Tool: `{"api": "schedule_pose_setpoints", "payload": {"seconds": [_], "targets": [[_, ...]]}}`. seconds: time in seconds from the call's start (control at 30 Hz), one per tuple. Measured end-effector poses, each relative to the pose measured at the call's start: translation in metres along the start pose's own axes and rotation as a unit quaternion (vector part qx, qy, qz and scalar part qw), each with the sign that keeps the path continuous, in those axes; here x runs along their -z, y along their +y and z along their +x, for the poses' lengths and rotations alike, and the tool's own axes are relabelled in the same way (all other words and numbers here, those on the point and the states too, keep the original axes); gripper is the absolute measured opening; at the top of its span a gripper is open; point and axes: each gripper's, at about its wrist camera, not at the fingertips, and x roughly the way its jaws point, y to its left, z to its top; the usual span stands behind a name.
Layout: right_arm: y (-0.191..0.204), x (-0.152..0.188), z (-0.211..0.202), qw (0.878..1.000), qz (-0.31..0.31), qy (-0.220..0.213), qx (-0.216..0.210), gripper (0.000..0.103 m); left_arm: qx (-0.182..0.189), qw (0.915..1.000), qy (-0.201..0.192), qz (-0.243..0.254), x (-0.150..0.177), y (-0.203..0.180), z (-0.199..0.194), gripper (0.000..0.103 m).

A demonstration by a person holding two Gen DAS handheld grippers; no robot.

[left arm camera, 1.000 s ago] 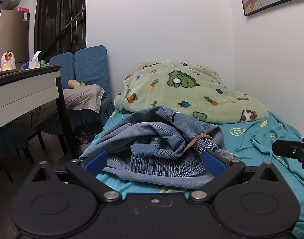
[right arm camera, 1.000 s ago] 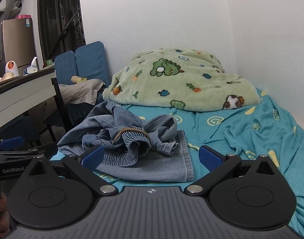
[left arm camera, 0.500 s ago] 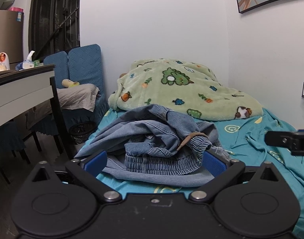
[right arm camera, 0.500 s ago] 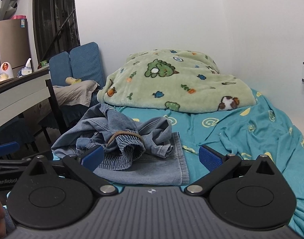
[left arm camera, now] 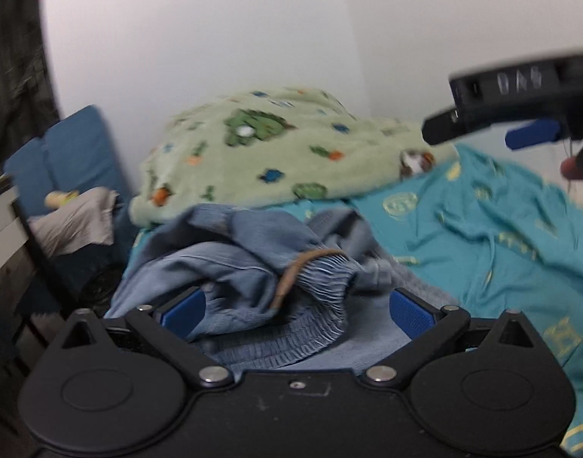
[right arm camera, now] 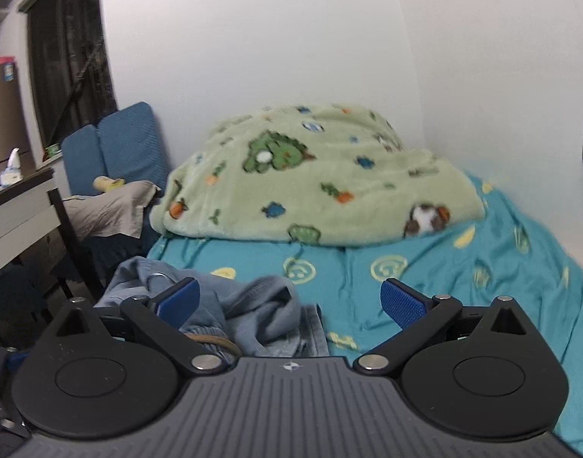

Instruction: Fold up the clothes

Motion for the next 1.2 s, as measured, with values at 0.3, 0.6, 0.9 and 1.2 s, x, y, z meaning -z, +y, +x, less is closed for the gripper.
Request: {"api": "schedule_pose_setpoints", "payload": {"seconds": [0.3,0.6,0.9,1.2], "targets": [[-0.035,0.037,0.041,0.995,0.032,0.087,0.034,0.099,-0.027,0.9991,0.031,0.015,0.010,-0.012,0.085,0.089],[-0.026,0.051,0.060,0.995,0.011,0.099,0.007,0.097,-0.018,0.9953,-0.003,-0.095,0.002,0.028,0.084,0.015],[-0.006,0.057,0.052,0.992,0.000,0.081,-0.100,0.089,-0.002,0.9642,-0.092,-0.249,-0.038,0.107,-0.012,0.009],[0.048,0.097,0.064,0.972,-0.109,0.122,-0.171,0.084,-0.013,0.9484,-0.098,-0.301,-0.013,0.144,-0.041,0.009]]}}
